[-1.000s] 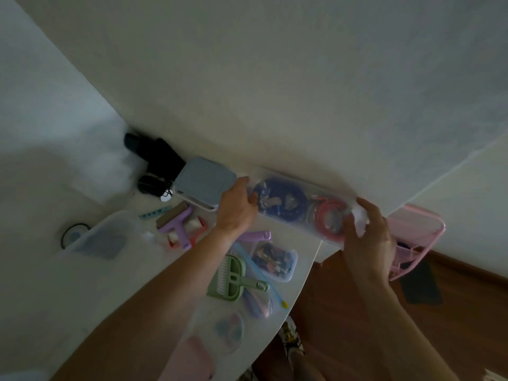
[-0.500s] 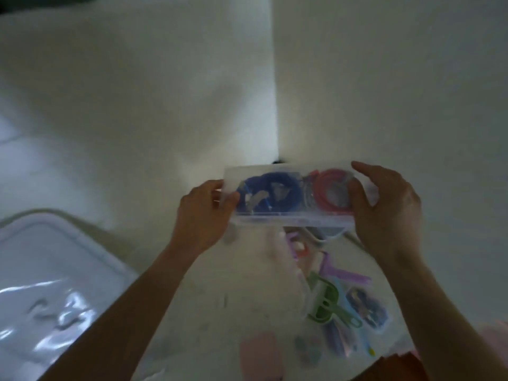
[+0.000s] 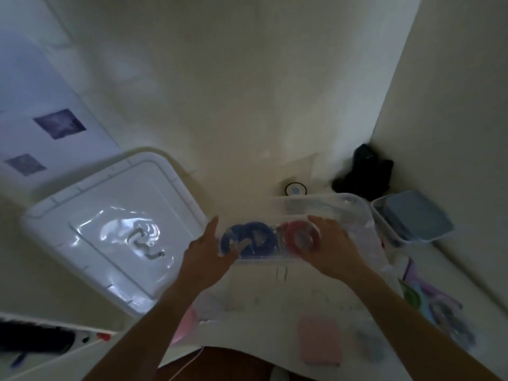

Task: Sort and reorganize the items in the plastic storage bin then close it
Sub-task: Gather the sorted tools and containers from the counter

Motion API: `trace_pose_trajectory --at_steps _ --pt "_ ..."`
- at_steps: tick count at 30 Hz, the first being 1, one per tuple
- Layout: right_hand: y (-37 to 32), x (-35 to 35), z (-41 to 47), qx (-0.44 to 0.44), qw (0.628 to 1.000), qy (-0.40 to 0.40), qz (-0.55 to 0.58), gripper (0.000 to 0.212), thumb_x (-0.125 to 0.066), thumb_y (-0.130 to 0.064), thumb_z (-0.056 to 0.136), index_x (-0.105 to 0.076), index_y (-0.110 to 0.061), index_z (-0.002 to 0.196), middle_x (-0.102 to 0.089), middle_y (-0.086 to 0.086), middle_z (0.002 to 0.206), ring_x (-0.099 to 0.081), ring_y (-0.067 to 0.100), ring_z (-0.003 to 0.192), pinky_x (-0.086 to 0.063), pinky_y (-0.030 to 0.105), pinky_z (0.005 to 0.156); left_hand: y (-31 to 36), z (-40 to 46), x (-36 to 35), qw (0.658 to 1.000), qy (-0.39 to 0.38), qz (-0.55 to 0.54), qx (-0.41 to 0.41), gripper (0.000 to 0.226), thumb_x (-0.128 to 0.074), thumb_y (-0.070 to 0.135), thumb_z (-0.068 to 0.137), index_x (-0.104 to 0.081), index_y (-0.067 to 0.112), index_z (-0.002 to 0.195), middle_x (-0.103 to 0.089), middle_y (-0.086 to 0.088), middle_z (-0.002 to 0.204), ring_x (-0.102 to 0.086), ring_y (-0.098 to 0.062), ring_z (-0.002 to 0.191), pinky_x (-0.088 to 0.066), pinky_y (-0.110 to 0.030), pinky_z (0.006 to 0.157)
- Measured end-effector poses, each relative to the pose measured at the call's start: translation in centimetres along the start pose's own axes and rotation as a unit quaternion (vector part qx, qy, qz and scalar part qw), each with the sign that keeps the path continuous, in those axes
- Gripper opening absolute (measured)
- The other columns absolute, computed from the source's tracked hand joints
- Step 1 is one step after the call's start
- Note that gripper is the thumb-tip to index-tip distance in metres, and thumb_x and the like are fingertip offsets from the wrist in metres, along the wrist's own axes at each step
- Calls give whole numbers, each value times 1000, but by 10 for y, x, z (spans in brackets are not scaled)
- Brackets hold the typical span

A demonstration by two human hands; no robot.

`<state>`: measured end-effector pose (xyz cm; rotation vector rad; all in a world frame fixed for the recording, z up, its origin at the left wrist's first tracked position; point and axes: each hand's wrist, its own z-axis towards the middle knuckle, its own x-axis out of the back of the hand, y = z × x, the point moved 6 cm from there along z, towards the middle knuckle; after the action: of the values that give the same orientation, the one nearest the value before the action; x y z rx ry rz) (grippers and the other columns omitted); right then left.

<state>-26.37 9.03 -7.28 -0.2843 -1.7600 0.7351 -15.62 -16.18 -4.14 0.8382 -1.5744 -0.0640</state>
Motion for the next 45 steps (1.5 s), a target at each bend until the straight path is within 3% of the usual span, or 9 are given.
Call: trace_pose_trajectory --at_steps 9,15,20,25,30,33,35,41,45 --pt "66 -89 28 -93 982 -162 -27 99 -80 -20 66 -28 -15 151 -41 18 142 -45 33 129 -40 32 104 -47 44 -100 990 -139 9 16 98 -82 38 78 -25 19 156 -53 -9 145 -55 -28 128 -43 -32 103" --pt "80 -124 55 -83 983 -162 -32 96 -74 -11 70 -25 -12 152 -41 20 143 -36 33 136 -34 29 107 -74 83 -138 989 -145 21 15 86 -76 31 81 -29 16 152 -59 -15 129 -61 -35 115 -50 -37 90" --pt "86 -133 72 -41 992 -117 -15 90 -75 -15 69 -33 -14 149 -42 12 149 -29 34 143 -24 33 115 -78 86 -151 987 -51 139 -64 73 -78 17 79 -46 9 143 -60 -23 117 -62 -43 105 -55 -42 81" --pt "81 -131 74 -23 997 -68 9 74 -73 -13 80 -40 -21 145 -28 17 157 -25 31 146 -30 32 111 -52 87 -148 947 42 261 -183 58 -91 -3 47 -73 0 103 -69 -23 107 -69 -38 99 -61 -38 70" --pt "86 -137 73 -16 997 -69 10 75 -69 -16 87 -31 -28 151 -10 17 162 -33 33 143 -36 34 107 -63 89 -161 955 -11 259 -143 66 -87 -7 51 -69 -8 115 -68 -26 117 -69 -37 107 -62 -39 67" --pt "84 -132 65 -29 995 -95 -14 82 -68 -28 87 -20 -35 153 -10 21 161 -35 37 140 -38 39 108 -54 85 -157 954 -29 256 -155 59 -75 5 76 -59 -3 132 -58 -23 135 -59 -36 123 -58 -40 89" --pt "74 -116 56 -30 997 -61 -38 80 -68 -33 86 -23 -37 152 -13 17 161 -37 36 139 -40 39 107 -39 80 -151 957 -19 247 -153 57 -63 21 87 -52 5 140 -54 -17 141 -54 -32 127 -53 -39 97" --pt "53 -43 13 -8 998 35 -55 55 -60 -33 88 -43 -30 141 -37 0 151 -44 24 132 -40 34 105 56 56 -148 937 38 232 -257 50 -45 34 87 -65 8 125 -68 -17 121 -68 -35 105 -54 -46 87" --pt "80 54 -7 -33 971 236 33 28 -61 -34 86 -64 -31 114 -63 -6 116 -61 15 103 -48 32 89 168 42 -133 918 126 166 -336 44 -44 36 96 -63 11 126 -68 -13 118 -65 -34 105 -54 -45 87"
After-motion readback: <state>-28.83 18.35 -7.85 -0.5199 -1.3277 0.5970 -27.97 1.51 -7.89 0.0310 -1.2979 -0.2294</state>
